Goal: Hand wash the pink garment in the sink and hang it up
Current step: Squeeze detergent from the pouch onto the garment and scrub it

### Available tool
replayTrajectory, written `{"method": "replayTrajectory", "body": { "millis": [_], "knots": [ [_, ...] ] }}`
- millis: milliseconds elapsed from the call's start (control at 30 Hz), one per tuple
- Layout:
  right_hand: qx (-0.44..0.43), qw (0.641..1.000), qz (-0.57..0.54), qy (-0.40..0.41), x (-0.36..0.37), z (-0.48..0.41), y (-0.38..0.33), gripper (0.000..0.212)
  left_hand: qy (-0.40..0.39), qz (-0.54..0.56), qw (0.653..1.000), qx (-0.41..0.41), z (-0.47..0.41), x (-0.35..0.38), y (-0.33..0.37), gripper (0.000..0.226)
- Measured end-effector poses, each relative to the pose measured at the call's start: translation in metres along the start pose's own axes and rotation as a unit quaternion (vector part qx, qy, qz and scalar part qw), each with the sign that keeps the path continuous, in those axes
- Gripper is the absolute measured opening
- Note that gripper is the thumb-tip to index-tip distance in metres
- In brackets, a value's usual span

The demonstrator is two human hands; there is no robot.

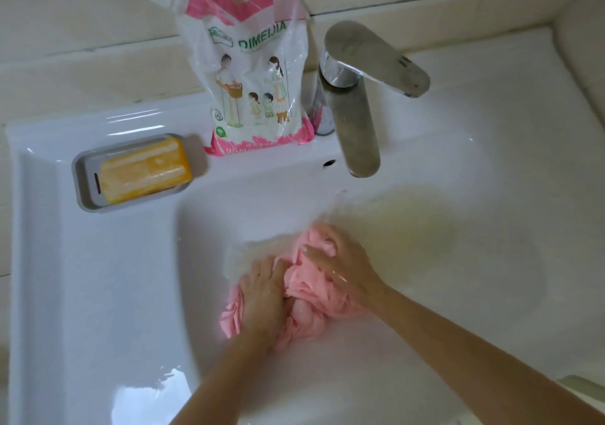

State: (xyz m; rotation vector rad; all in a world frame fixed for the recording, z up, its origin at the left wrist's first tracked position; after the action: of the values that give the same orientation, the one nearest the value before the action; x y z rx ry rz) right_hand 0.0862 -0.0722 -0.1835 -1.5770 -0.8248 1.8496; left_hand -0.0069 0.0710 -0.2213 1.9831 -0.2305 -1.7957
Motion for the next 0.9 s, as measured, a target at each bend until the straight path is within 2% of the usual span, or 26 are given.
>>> {"method": "replayTrajectory", "body": {
  "millis": [67, 167, 300, 400, 467, 500, 533, 600, 667, 733, 833, 900],
  "knots": [
    [-0.160, 0.979, 0.126, 0.001, 0.009, 0.031, 0.001, 0.040, 0.009, 0.020, 1.000, -0.003, 0.001, 0.001, 0.001, 0.040],
    [-0.222, 0.967, 0.126, 0.011, 0.038, 0.039, 0.011, 0.029, -0.002, -0.002, 1.000, -0.019, -0.001, 0.006, -0.004, 0.038],
    [-0.220, 0.960, 0.154, 0.083, 0.059, -0.004, 0.024, 0.023, -0.023, -0.005, 1.000, -0.015, -0.002, 0.003, -0.001, 0.052],
    [-0.114, 0.972, 0.170, 0.112, 0.061, -0.026, 0.013, 0.027, -0.043, 0.008, 0.999, -0.007, 0.000, 0.002, -0.001, 0.054],
    [-0.023, 0.977, 0.116, 0.176, 0.047, -0.029, 0.006, 0.028, -0.055, 0.021, 0.998, -0.009, 0.001, 0.000, -0.002, 0.067],
    [-0.017, 0.977, 0.080, 0.198, 0.038, -0.026, 0.004, 0.030, -0.057, 0.026, 0.998, -0.010, 0.000, -0.002, -0.001, 0.073],
    [-0.058, 0.978, 0.056, 0.191, 0.028, -0.019, 0.000, 0.033, -0.060, 0.028, 0.998, -0.007, -0.001, -0.003, -0.001, 0.079],
    [-0.181, 0.975, 0.063, 0.115, 0.018, -0.001, -0.004, 0.036, -0.055, 0.024, 0.998, 0.009, -0.005, -0.002, 0.001, 0.088],
    [-0.246, 0.962, 0.098, 0.061, 0.032, 0.020, 0.000, 0.032, -0.036, 0.000, 0.999, 0.027, -0.004, 0.000, 0.002, 0.079],
    [-0.257, 0.956, 0.113, 0.086, 0.053, 0.025, 0.012, 0.025, 0.007, -0.019, 0.999, 0.027, -0.004, 0.006, 0.000, 0.054],
    [-0.261, 0.940, 0.144, 0.165, 0.069, -0.002, 0.025, 0.020, 0.004, -0.020, 1.000, 0.005, -0.002, 0.011, -0.001, 0.049],
    [-0.210, 0.946, 0.146, 0.200, 0.068, -0.027, 0.022, 0.019, -0.004, 0.010, 1.000, -0.001, 0.002, 0.009, 0.003, 0.041]
  ]
}}
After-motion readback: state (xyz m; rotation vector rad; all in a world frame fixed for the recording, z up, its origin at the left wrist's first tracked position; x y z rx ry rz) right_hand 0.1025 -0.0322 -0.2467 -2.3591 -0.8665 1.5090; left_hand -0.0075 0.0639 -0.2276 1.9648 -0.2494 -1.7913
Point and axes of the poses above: each hand's wrist, its own z-axis away from the middle knuckle, its own x-axis out of the palm, y = z × x, the point moved 1 cm from there along -z, towards the middle knuckle, and after that the axes turned 15 degrees about y, right-handed, at the moved point
